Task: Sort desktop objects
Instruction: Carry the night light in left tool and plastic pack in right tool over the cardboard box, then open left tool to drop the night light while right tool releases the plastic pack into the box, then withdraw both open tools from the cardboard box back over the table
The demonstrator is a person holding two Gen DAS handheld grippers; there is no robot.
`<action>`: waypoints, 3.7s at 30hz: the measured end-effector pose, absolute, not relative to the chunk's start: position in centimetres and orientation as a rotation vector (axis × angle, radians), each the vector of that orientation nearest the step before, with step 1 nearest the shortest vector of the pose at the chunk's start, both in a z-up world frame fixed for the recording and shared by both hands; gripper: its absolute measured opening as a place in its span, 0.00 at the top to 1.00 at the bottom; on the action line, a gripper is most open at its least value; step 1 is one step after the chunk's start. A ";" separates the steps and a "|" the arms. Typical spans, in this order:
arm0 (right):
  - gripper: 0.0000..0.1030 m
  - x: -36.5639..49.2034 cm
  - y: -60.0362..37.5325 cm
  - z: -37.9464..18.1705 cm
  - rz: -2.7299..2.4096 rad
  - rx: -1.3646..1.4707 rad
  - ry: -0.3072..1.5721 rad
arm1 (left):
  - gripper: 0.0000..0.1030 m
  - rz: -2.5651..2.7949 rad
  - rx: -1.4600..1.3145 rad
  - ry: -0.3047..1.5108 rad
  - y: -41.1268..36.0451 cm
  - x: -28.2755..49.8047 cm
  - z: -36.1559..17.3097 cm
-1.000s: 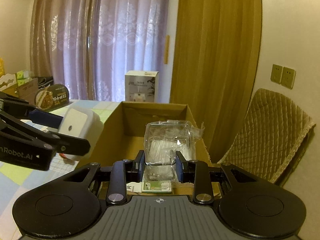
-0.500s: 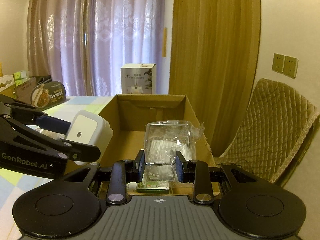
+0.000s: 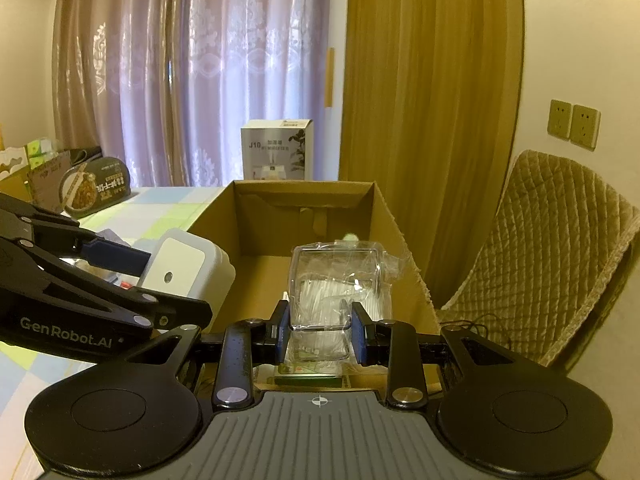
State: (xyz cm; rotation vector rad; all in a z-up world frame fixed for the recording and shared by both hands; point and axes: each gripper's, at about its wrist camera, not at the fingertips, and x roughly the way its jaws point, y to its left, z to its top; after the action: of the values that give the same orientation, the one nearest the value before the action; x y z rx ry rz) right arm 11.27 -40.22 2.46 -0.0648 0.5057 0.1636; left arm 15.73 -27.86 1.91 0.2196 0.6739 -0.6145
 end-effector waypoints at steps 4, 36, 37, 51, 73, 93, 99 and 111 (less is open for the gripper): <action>0.73 11.3 -40.2 2.3 0.165 -0.064 0.510 | 0.41 -0.611 0.219 0.678 -27.8 15.8 1.8; 0.73 11.1 -39.1 2.5 0.200 -0.083 0.509 | 0.42 -0.566 0.175 0.642 -23.7 13.7 2.9; 0.73 11.1 -38.9 2.5 0.206 -0.088 0.510 | 0.42 -0.566 0.174 0.644 -23.6 13.6 2.9; 0.51 8.4 -38.4 2.0 0.192 -0.103 0.516 | 0.42 -0.522 0.123 0.667 -20.6 12.5 2.2; 0.34 4.4 -34.3 3.2 0.256 -0.106 0.510 | 0.40 -0.364 0.031 0.703 -11.5 9.1 1.2; 0.29 3.8 -27.1 3.2 0.403 -0.182 0.495 | 0.35 -0.218 -0.035 0.728 -3.8 8.1 -0.9; 0.28 4.3 -25.2 3.0 0.442 -0.202 0.494 | 0.34 -0.192 -0.050 0.724 -2.4 8.2 -1.3; 0.27 5.3 -22.7 2.4 0.485 -0.223 0.507 | 0.34 -0.168 -0.060 0.721 -0.6 9.1 -1.9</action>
State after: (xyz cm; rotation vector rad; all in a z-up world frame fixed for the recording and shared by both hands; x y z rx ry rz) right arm 5.30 -22.74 2.44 -0.2228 0.5068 0.4851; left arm 9.12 -0.58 -1.89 -0.0598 0.7211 -0.1675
